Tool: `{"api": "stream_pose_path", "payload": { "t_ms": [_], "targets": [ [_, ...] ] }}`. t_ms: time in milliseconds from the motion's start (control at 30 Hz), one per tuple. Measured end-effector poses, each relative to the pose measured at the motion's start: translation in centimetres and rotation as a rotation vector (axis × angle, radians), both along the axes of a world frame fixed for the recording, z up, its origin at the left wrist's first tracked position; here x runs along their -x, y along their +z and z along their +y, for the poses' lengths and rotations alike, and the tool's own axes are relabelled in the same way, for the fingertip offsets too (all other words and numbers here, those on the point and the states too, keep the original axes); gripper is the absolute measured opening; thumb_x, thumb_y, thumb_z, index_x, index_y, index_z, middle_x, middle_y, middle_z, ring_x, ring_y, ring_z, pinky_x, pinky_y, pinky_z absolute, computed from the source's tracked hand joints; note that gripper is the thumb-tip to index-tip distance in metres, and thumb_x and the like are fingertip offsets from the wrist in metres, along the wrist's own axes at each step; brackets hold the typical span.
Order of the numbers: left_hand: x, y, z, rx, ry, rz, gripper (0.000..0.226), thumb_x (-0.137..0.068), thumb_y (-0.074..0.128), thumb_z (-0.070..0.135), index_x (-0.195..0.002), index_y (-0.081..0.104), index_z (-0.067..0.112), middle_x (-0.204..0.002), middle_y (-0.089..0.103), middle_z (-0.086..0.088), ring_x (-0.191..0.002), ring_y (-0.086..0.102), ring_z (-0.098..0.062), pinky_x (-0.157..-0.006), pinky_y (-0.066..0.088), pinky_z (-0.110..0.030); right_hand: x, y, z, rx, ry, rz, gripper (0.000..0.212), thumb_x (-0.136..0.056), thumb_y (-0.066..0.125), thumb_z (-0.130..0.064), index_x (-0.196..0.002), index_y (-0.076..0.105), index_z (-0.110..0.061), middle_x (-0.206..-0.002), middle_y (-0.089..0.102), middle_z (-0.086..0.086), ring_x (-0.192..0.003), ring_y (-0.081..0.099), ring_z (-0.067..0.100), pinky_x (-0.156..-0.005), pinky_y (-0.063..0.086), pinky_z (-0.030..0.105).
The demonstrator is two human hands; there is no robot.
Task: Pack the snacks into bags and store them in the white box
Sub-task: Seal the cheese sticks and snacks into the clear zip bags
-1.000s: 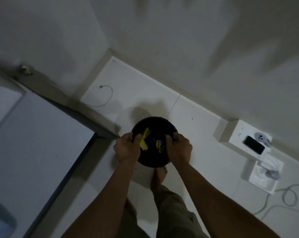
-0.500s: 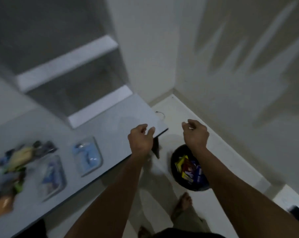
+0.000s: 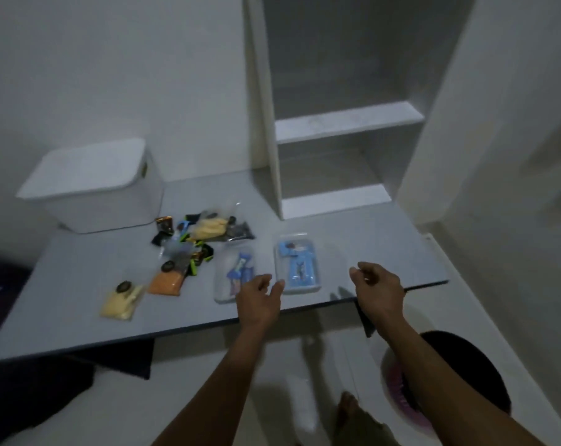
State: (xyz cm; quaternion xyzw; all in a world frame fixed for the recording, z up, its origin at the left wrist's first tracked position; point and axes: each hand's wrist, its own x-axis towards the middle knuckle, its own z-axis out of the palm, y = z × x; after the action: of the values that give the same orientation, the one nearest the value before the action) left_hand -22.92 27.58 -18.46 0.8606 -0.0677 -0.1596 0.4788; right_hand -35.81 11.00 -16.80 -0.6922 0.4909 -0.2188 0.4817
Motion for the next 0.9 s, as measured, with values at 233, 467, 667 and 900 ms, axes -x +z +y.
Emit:
{"api": "stream_pose_path", "payload": {
  "t_ms": [233,467,667,900],
  "targets": [
    [-5.1,-0.3,8.4,-0.025,0.229,0.034,0.040,-0.085,0.074,0.029,-0.118,0.068,0.007,-0.112,0.072,-0.009,-0.099,0.064,-0.016,-0.084,0.041,-0.021,-9.2,-1.5,5.8,-0.037,0.289,0.035,0.024,-0.085,0.073,-0.025,-0.105,0.074,-0.012,-0.085,0.067,0.001,-0.083,0.064,0.015,-0.080,0.045,0.020],
    [-12.6,-1.5,13.2,-0.098,0.377,-0.013,0.040,-0.084,0.073,0.031,-0.115,0.070,0.006,-0.103,0.073,-0.013,-0.100,0.067,-0.028,-0.088,0.047,-0.030,-20.7,-2.4,9.9,-0.073,0.513,0.013,0.024,-0.086,0.071,-0.023,-0.107,0.073,-0.011,-0.099,0.072,0.004,-0.091,0.064,0.015,-0.087,0.051,0.027],
    [-19.5,-1.1,14.1,-0.191,0.387,-0.066,0.033,-0.084,0.073,0.030,-0.107,0.072,0.006,-0.097,0.072,-0.012,-0.094,0.065,-0.029,-0.078,0.041,-0.028,-28.6,-2.3,12.4,-0.064,0.606,0.021,0.023,-0.088,0.066,-0.019,-0.104,0.072,-0.004,-0.099,0.073,0.013,-0.092,0.066,0.026,-0.083,0.051,0.034],
    [-27.0,-3.2,12.7,-0.289,0.331,-0.002,0.048,-0.088,0.070,0.026,-0.130,0.059,0.006,-0.124,0.064,-0.015,-0.112,0.060,-0.026,-0.091,0.043,-0.031,-35.5,-5.4,14.1,-0.018,0.631,0.104,0.014,-0.088,0.069,-0.016,-0.098,0.070,-0.006,-0.090,0.067,0.007,-0.084,0.061,0.021,-0.060,0.035,0.015]
  ]
}}
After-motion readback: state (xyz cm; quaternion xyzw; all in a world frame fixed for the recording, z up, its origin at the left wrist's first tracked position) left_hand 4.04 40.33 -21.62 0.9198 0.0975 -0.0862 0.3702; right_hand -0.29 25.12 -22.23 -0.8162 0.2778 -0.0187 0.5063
